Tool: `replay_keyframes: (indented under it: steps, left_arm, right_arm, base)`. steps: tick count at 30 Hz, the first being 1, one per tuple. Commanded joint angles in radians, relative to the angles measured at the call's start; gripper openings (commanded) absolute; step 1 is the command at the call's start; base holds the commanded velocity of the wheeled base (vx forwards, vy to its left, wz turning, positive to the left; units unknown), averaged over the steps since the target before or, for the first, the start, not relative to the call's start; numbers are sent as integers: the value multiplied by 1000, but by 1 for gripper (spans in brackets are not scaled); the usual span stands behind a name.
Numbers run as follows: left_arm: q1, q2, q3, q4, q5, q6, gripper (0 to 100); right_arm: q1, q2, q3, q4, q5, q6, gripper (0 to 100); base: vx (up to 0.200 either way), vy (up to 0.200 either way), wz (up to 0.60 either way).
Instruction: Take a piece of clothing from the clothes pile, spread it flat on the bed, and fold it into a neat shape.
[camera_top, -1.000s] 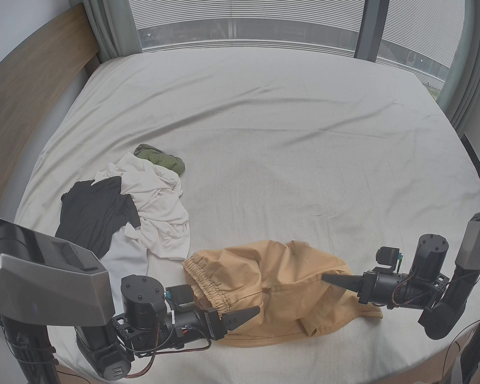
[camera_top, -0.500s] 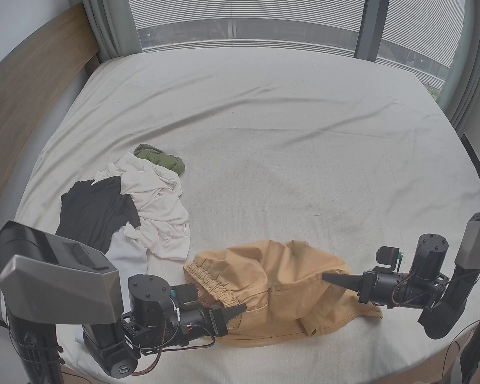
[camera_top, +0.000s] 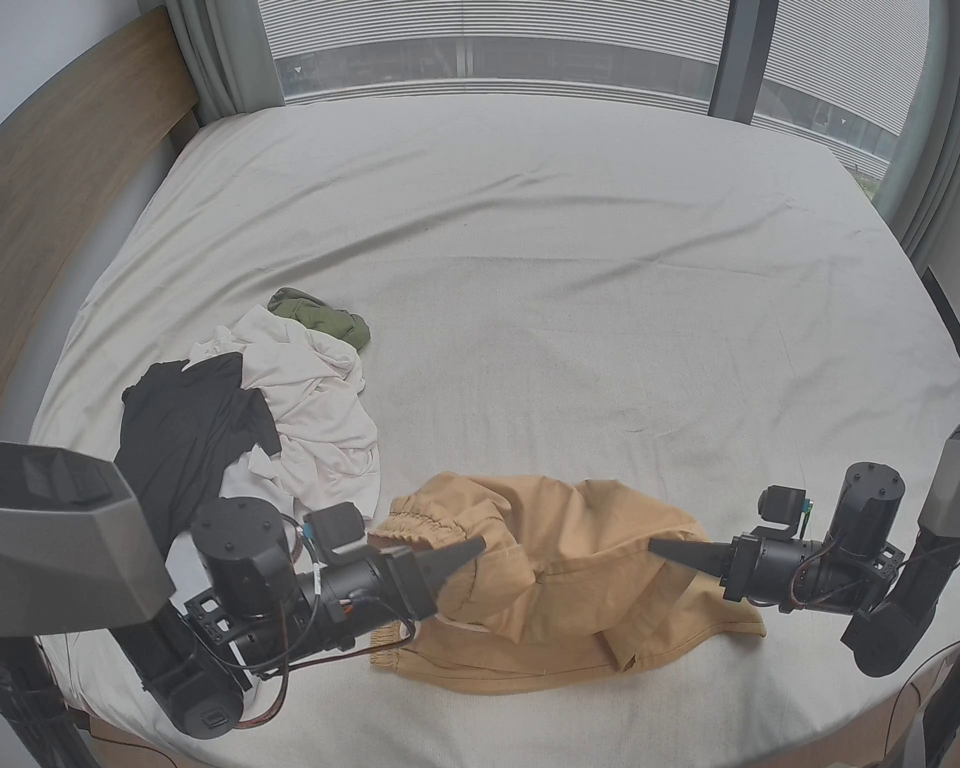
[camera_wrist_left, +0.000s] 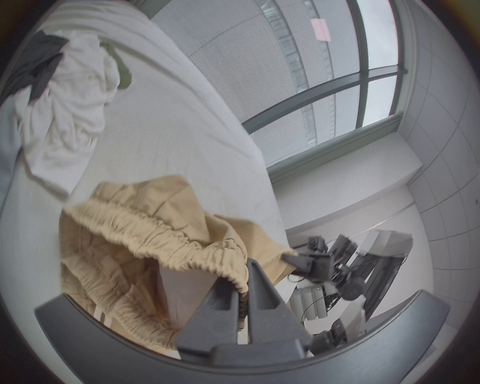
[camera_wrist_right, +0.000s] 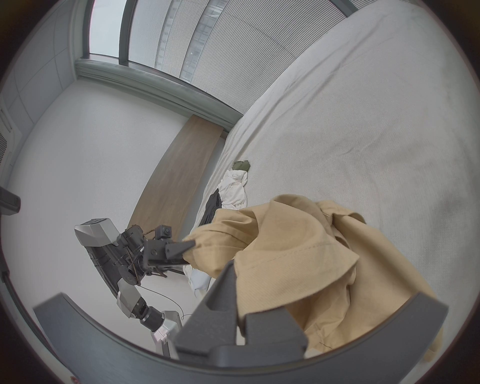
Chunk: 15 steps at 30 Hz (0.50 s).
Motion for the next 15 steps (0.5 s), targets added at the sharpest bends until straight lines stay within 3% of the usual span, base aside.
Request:
replay_keyframes:
  steps: [1,15]
  left_arm:
    - [20,-113,-7,-1,2,-5,0]
    - [49,-146,-30,-1,0,48,0]
  right_arm:
    - [-17,-92,-9,1,4,12,0]
    - [-72,-162,-55,1,8,37,0]
  base:
    - [0,0,0]
    - [0,0,0]
